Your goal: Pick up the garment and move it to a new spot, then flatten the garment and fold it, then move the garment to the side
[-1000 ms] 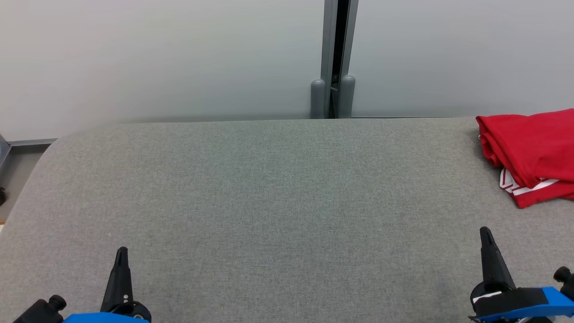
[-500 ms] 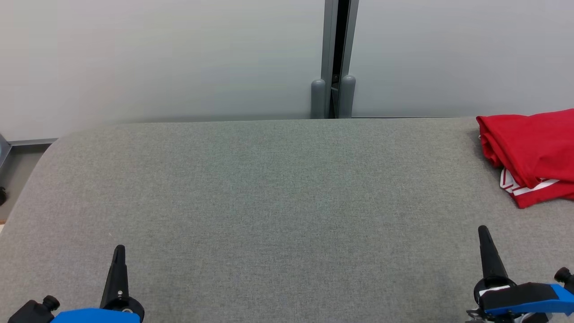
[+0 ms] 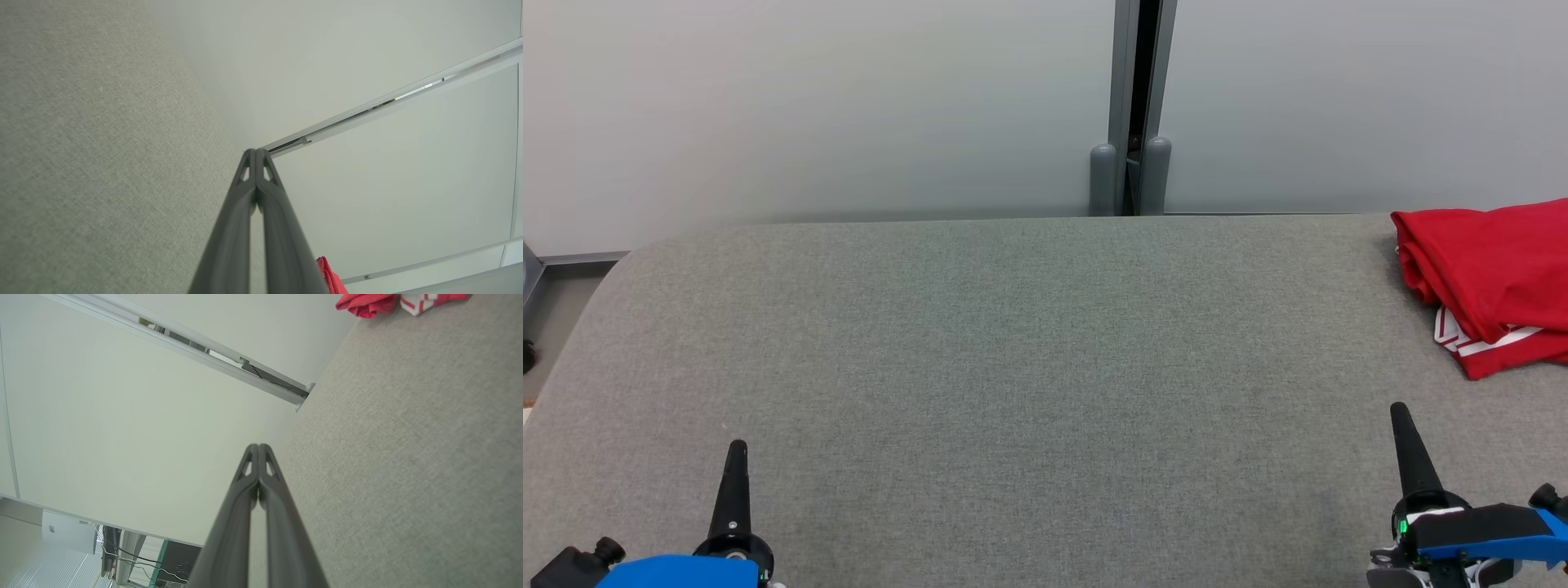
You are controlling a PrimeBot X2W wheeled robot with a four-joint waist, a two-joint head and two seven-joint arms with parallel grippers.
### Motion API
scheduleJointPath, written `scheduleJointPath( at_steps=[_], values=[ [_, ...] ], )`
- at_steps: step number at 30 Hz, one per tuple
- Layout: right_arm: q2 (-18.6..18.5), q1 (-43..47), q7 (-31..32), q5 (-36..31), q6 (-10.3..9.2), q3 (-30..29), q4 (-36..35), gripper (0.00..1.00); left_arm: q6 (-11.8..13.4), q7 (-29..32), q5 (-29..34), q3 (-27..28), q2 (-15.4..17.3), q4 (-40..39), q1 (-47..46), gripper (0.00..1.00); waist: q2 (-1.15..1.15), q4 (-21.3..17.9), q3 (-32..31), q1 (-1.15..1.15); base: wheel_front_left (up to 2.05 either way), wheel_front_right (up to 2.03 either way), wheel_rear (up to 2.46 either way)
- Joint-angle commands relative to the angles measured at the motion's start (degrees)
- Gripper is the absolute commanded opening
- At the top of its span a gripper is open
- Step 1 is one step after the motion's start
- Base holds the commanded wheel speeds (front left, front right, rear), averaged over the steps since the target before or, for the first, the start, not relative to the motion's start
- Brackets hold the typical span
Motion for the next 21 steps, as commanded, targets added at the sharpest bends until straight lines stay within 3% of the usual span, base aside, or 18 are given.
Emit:
scheduleJointPath(
  at_steps=[1, 21],
  values=[
    [0.1, -1.2, 0.3, 1.8, 0.01, -0.2, -0.1, 0.0, -0.3, 0.5, -1.5, 0.5, 0.4, -0.2, -1.4, 0.0, 0.0, 0.0, 0.0, 0.0, 0.0, 0.0, 0.0],
    [0.1, -2.8, 2.1, 13.1, 0.0, -0.3, 1.9, 0.0, -0.7, 3.1, -12.0, 1.3, 0.5, 1.0, -2.6, 0.0, 0.0, 0.1, 0.0, 0.0, 0.0, 0.0, 0.0]
  ],
)
